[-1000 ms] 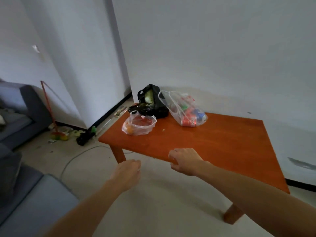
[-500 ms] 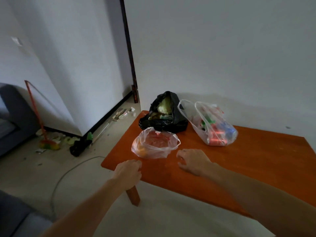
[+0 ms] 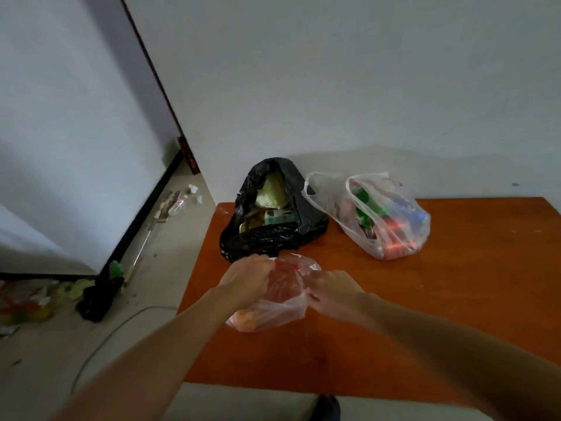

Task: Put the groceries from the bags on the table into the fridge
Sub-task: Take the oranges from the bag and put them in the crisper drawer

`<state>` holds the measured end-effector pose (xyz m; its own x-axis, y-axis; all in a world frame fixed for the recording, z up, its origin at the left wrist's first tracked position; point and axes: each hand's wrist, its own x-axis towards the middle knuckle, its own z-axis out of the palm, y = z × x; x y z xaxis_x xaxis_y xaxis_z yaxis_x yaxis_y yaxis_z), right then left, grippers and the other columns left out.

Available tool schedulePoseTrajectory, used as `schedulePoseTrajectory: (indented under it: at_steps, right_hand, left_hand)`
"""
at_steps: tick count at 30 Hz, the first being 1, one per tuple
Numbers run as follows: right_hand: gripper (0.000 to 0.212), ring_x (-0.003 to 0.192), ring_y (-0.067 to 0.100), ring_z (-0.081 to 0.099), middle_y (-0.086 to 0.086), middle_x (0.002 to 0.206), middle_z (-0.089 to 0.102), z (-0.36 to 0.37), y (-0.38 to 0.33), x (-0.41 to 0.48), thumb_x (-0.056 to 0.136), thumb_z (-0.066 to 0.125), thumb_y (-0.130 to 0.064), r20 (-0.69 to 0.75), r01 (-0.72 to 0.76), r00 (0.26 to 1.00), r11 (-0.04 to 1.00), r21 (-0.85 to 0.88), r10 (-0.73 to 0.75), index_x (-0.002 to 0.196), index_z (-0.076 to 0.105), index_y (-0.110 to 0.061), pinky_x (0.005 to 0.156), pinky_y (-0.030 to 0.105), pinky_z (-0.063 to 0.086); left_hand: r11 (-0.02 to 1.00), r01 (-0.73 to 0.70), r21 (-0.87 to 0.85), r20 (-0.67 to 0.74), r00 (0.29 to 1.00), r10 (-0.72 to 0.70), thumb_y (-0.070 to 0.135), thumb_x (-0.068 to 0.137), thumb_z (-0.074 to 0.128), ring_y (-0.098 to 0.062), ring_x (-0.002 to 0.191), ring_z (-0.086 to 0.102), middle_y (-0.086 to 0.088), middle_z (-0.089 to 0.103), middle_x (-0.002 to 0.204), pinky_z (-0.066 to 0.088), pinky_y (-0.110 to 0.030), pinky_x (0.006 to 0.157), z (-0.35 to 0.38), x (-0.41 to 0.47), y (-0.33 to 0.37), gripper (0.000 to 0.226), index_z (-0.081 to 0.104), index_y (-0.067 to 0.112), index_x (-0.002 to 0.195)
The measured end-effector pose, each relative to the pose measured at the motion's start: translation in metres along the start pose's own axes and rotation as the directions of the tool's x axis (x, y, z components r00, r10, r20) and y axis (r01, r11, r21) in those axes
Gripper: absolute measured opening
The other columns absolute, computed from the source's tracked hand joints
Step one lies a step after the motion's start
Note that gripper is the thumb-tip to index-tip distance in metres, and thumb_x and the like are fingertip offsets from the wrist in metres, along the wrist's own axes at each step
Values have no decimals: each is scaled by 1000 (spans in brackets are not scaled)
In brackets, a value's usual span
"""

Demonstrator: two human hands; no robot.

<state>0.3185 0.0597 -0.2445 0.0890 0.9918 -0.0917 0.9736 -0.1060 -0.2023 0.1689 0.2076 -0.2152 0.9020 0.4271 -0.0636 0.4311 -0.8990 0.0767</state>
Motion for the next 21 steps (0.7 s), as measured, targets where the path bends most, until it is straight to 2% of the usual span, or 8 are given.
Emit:
schedulePoseTrajectory:
  at_steps: [4,8,10,11,14,16,18,21]
  right_hand:
    - [25,84,17,58,1,103,59,20,12,38,99,40,-27,42,-51,998,994,92,47,108,60,-16,63,29,40]
    - [24,79,17,55,5,97,62,33,8,63,98,42,-25,115,-113,989,976,186,93,100,62,-13,66,32,42]
    - [26,83,20,60,2,94,64,39,1,75,97,41,-26,130,-128,986,972,195,104,99,63,-13,71,34,48]
    - [25,81,19,59,0,89,63,41,-4,79,97,41,-26,122,-128,987,975,180,107,94,63,-13,75,32,46]
    - [24,61,14,42,-4,62,46,49,-25,102,93,45,-13,185,-212,967,957,198,176,69,50,-13,62,23,32]
    - [31,54,15,42,-3,56,41,59,-41,120,89,47,-10,242,-277,942,944,178,231,59,44,-15,59,30,43]
    - [33,58,18,51,-3,57,41,73,-55,135,90,47,-11,296,-370,902,916,157,314,58,42,-16,59,33,46]
    - [26,66,21,54,-1,65,49,89,-80,156,95,47,-17,325,-510,831,851,124,451,73,60,-12,57,31,40]
  left_hand:
    - [967,-222,123,275,944,182,-1,82,48,-23,100,55,-3,59,105,47,-34,79,17,63,-16,27,61,11,102]
    - [933,-301,197,480,860,177,-5,78,47,-23,66,53,-4,56,76,47,-40,59,46,85,-42,21,57,12,74]
    - [912,-356,204,512,833,211,0,80,49,-21,67,57,0,61,76,48,-34,59,61,86,-58,22,63,16,77]
    - [897,-390,209,526,818,233,3,82,51,-20,71,59,1,64,79,42,-29,58,63,84,-65,22,67,18,83]
    - [872,-452,189,594,760,265,0,84,51,-19,63,51,-2,55,68,24,-23,47,69,77,-93,20,68,10,88]
    - [869,-475,143,590,745,310,-3,84,49,-17,57,42,-5,52,68,19,-20,45,73,71,-113,20,66,5,89]
    - [844,-522,125,558,740,376,-5,84,49,-15,53,38,-7,56,73,20,-20,46,73,62,-132,20,66,5,90]
    - [767,-627,137,599,669,440,-6,84,51,-22,66,54,-11,64,79,33,-28,59,76,47,-161,18,65,5,87]
